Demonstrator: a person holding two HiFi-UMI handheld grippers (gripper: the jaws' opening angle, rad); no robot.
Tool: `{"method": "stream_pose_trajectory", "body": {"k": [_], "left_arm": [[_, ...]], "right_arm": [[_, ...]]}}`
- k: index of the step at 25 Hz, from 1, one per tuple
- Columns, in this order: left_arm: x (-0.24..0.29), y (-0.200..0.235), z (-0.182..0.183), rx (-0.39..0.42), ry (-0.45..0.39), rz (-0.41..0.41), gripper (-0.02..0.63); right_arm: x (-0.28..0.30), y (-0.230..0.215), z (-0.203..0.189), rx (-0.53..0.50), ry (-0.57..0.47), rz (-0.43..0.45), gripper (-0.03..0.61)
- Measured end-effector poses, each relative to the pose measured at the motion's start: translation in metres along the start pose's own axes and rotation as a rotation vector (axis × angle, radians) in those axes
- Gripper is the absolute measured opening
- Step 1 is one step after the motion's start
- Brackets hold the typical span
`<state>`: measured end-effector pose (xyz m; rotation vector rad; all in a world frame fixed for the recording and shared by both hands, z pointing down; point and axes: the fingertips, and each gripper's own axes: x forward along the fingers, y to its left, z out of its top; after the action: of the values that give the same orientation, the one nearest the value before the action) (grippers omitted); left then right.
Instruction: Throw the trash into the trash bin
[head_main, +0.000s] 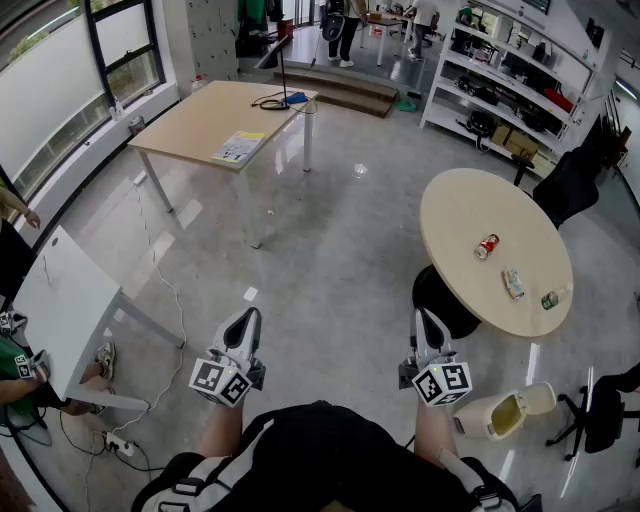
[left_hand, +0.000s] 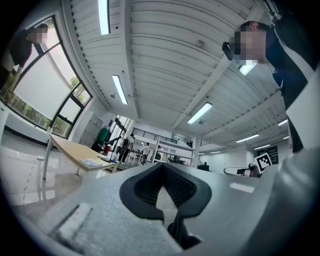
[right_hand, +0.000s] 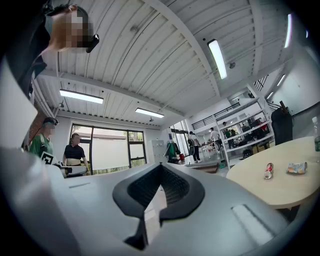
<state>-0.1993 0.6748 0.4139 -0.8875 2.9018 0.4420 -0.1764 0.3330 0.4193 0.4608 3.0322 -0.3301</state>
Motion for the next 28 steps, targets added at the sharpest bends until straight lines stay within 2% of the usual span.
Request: {"method": "stream_pose_trajectory", "body": {"k": [18,23,28], "left_arm": [[0.004,-0.005,0.001,0.034,0.031,-0.055,0.0],[0.014,-0.011,-0.001,0.036,0.026,-0.09,0.0],[0.032,-0.034,-0.007,0.024,0.038,-0.146,0.0]], "right_arm": [[-0.002,0.011,-0.009,0.004,0.019,0.001,0.003],[-0.01,0.008,0.005,0.051,-0.052,0.003,0.005],[-0.032,-0.014,0.01,0.031,-0.063,-0.059,0.005]]}}
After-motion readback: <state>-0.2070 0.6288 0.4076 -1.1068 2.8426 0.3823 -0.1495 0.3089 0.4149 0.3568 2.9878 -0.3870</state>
